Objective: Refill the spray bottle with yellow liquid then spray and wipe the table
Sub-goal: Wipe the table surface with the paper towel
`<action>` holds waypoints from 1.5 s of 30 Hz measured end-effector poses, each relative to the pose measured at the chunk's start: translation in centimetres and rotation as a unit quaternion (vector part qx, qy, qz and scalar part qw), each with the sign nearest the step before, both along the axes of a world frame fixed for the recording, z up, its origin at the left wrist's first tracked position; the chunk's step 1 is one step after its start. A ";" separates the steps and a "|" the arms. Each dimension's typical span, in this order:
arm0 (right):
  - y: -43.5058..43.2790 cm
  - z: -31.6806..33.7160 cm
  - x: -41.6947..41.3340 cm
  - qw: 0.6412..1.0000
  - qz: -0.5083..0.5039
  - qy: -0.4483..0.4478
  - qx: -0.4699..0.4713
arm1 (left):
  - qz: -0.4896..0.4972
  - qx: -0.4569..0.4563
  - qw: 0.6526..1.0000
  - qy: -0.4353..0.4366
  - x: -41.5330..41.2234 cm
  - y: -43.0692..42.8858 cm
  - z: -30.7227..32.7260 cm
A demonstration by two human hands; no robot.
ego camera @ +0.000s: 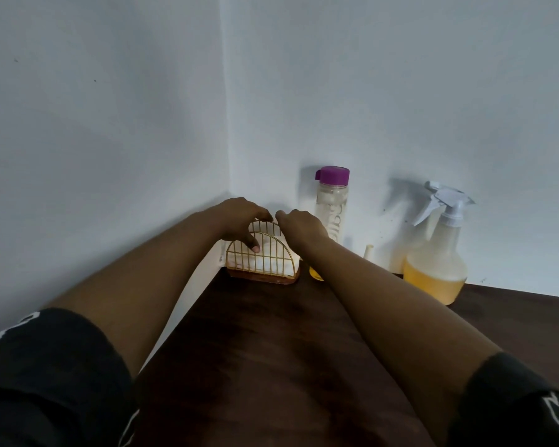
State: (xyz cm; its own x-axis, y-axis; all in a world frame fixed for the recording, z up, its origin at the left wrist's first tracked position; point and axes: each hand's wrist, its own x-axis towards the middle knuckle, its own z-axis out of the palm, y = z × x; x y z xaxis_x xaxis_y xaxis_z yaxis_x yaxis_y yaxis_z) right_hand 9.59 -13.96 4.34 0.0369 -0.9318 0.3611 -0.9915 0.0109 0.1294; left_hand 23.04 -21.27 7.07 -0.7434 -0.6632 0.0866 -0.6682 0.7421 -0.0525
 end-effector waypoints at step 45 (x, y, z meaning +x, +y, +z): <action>4.0 7.6 1.7 0.996 -0.067 -0.060 0.002 | 0.072 -0.003 0.997 0.042 0.2 1.1 -1.9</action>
State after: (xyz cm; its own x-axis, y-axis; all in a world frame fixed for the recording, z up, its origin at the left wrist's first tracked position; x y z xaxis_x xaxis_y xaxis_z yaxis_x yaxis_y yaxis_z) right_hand 11.30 -9.93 11.91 -0.1311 -0.9271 0.3511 -0.9896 0.1438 0.0100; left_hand 23.22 -20.20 5.17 -0.6305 -0.7620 0.1478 -0.7701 0.6379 0.0036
